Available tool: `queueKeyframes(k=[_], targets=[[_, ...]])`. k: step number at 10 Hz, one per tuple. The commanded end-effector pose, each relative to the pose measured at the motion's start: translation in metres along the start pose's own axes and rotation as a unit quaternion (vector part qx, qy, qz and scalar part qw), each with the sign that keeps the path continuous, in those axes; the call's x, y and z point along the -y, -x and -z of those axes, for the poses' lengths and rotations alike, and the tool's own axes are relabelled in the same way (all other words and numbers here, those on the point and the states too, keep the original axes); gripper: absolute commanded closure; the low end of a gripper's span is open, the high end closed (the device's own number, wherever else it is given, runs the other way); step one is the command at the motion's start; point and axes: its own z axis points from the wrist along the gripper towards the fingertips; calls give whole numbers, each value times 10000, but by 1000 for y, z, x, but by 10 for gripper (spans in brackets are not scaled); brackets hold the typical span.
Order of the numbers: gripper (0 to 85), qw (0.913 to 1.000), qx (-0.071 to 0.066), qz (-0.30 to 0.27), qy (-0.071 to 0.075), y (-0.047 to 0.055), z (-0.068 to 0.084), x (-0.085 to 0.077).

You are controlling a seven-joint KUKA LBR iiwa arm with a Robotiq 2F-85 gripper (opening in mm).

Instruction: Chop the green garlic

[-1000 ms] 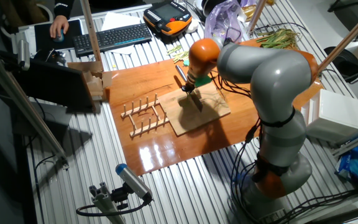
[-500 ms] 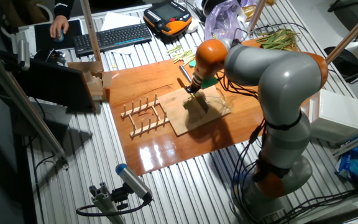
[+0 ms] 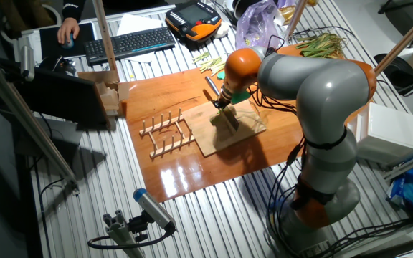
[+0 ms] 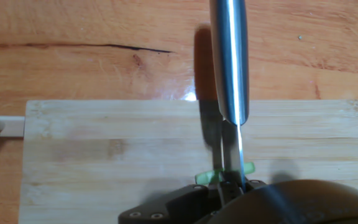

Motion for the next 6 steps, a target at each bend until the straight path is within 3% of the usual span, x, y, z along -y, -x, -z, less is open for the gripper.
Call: queueKeyframes(k=[1, 4, 6], targets=[[850, 10000, -3, 22, -12, 0, 0, 0], [850, 9998, -199, 28, 28, 1, 0, -1], [850, 9995, -303, 0, -41, 0, 0, 0]])
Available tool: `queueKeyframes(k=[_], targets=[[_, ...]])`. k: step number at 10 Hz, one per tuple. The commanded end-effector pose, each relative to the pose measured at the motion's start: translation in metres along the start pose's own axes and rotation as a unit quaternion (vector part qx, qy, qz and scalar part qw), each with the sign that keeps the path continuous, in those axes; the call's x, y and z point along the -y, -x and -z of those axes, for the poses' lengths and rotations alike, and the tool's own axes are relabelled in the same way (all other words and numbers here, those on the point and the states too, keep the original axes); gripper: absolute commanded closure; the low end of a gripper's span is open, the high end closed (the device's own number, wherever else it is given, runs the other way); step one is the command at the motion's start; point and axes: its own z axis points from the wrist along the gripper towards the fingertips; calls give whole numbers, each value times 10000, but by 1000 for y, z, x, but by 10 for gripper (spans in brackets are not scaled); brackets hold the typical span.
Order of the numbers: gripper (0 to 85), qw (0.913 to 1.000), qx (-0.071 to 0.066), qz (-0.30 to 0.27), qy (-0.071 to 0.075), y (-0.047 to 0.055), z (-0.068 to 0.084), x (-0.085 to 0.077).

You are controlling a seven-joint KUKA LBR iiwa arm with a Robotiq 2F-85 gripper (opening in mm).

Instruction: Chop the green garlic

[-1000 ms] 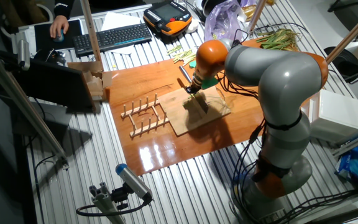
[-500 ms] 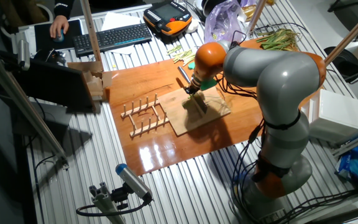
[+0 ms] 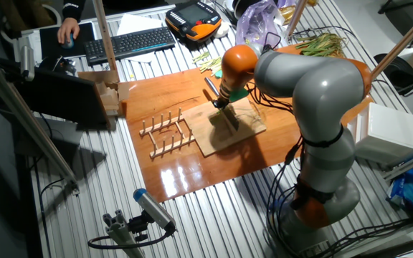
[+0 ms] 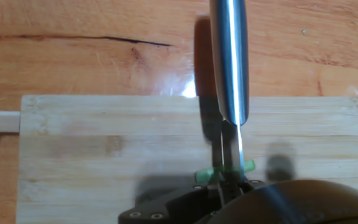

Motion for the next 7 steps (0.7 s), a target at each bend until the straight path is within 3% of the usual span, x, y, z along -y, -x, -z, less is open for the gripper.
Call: queueKeyframes(k=[1, 5, 7], targets=[[850, 10000, -18, 7, -24, -2, -1, 1], [850, 10000, -14, -8, 53, -12, -13, 5], [850, 10000, -12, -33, 68, -2, -17, -1]])
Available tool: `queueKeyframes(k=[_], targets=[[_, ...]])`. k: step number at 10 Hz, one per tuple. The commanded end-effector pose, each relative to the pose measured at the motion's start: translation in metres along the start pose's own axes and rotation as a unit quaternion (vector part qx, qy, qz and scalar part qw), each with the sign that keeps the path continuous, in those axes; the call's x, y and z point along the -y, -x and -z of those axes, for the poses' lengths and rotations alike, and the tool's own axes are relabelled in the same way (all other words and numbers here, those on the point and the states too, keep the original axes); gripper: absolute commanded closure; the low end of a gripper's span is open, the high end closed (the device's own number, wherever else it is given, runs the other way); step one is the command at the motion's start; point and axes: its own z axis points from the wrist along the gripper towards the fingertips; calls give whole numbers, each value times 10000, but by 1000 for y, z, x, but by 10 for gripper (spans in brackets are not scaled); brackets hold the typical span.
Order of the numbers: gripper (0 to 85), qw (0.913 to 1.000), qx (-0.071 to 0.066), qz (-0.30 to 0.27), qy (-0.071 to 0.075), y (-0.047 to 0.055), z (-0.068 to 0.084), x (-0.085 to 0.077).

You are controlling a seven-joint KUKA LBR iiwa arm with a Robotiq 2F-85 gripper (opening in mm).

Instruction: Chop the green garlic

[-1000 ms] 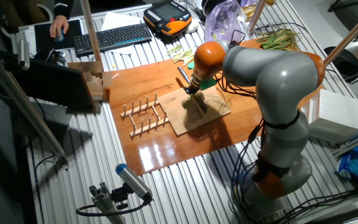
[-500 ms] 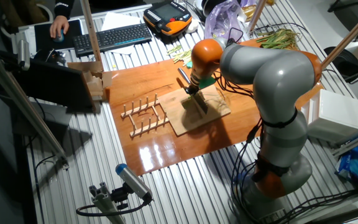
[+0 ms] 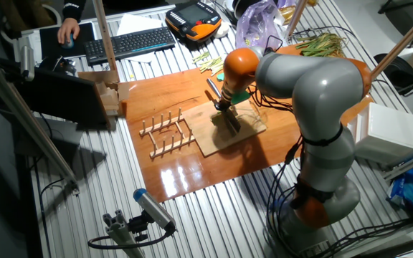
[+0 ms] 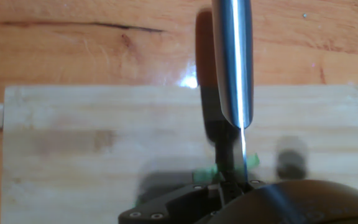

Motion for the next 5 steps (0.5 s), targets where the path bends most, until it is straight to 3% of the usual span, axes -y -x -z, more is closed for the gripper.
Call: queueKeyframes(k=[1, 3, 5], targets=[[850, 10000, -13, 10, 4, 5, 3, -4], [850, 10000, -71, 25, 28, 10, 13, -4], [850, 10000, -77, 51, -9, 8, 20, -2]])
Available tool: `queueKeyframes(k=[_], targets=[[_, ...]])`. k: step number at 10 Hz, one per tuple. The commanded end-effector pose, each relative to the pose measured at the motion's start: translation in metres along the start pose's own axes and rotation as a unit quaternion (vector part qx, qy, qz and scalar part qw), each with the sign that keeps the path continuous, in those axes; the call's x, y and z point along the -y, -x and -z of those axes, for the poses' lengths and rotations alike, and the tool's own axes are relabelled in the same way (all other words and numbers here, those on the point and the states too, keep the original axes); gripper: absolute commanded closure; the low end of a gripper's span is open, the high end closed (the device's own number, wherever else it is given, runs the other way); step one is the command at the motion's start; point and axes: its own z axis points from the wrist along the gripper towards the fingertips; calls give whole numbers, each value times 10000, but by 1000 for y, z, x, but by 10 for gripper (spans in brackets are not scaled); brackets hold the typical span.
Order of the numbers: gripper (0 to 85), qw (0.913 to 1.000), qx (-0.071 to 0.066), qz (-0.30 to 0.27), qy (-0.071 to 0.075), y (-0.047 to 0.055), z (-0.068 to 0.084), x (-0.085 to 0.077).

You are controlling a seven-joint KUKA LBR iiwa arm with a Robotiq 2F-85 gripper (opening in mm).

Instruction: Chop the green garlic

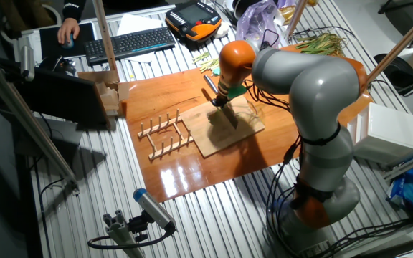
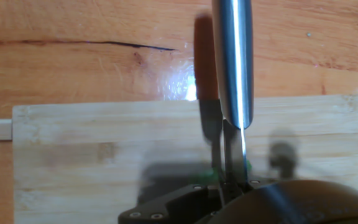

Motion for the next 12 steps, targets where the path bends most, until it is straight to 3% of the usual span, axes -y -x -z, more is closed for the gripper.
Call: queueKeyframes(k=[1, 6, 10, 12], targets=[[850, 10000, 36, 15, -60, -1, -2, 1], [850, 9999, 107, 45, -56, -14, -10, 10], [850, 9999, 161, 40, -11, -13, -23, 8], [850, 9999, 111, 26, 67, -8, -18, 4]])
